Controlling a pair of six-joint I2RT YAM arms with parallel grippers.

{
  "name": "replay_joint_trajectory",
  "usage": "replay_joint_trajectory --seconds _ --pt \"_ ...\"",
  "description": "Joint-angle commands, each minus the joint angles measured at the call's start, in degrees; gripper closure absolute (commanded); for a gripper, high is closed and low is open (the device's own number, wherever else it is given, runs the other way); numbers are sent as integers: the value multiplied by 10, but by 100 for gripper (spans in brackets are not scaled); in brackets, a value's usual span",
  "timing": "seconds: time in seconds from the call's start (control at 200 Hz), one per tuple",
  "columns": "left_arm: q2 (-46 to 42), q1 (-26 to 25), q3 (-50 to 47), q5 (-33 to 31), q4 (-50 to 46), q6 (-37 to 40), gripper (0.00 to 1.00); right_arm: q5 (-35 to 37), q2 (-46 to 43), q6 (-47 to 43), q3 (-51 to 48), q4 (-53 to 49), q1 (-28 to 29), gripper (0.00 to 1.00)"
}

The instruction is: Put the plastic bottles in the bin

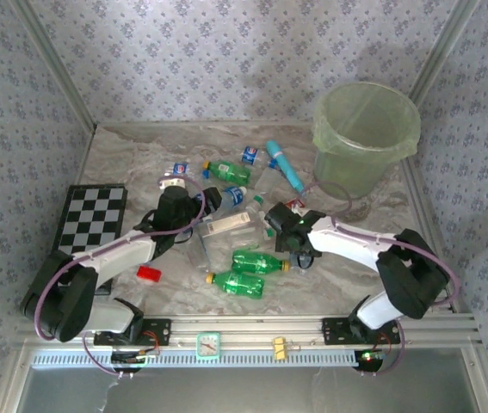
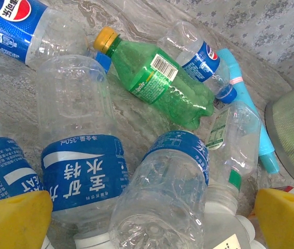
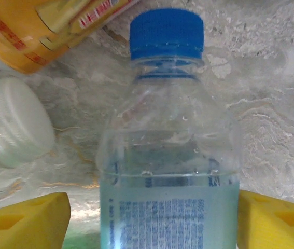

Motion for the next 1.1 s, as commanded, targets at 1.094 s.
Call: replay_joint_trajectory --seconds 1.094 --pt "-102 6 -9 -36 -75 41 0 -136 -172 -299 308 27 -191 47"
